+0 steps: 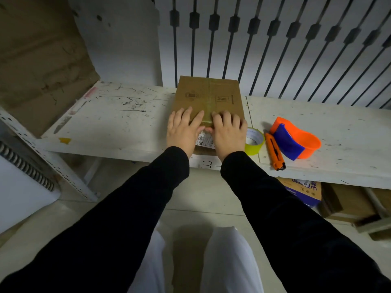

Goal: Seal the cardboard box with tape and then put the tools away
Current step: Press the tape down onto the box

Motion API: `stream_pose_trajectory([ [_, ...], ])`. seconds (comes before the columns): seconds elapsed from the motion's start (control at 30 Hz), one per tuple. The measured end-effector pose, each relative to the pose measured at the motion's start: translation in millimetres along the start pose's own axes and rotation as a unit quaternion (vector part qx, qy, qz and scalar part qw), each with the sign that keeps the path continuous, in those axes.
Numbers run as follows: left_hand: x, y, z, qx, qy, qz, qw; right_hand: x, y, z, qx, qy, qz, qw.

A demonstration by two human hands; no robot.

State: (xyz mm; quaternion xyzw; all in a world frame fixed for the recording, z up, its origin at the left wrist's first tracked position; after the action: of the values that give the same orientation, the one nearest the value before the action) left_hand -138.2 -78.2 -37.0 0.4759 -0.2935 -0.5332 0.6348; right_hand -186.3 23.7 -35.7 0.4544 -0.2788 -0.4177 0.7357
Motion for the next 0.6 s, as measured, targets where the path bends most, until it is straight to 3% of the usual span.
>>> stream_pose_trajectory([
  [0.17,2,1,2,-0.016,-0.039,0.035,0.999,0,-6,2,0.002,0.021,0.025,0.999],
  [0.5,0,4,-6,0.029,-0.008,0.07,0.997,1,3,1,0.047,0.003,0.1,0.994],
  [0.6,-2,7,-8,0.056,-0.004,0.065,0.996,-11,12,-3,0.045,-0.068,0.159,0.984],
])
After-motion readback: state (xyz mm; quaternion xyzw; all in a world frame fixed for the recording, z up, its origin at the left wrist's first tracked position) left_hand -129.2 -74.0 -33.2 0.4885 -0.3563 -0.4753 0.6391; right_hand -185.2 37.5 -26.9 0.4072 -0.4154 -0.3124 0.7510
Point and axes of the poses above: each hand's wrist, its own z-axis towards the middle knuckle, its own y-axis out of the back of the hand, x = y × z, the point moved 7 cm from there along z, towards the middle knuckle, and after that the axes turned 4 degrees about z, right-handed, at the moved point
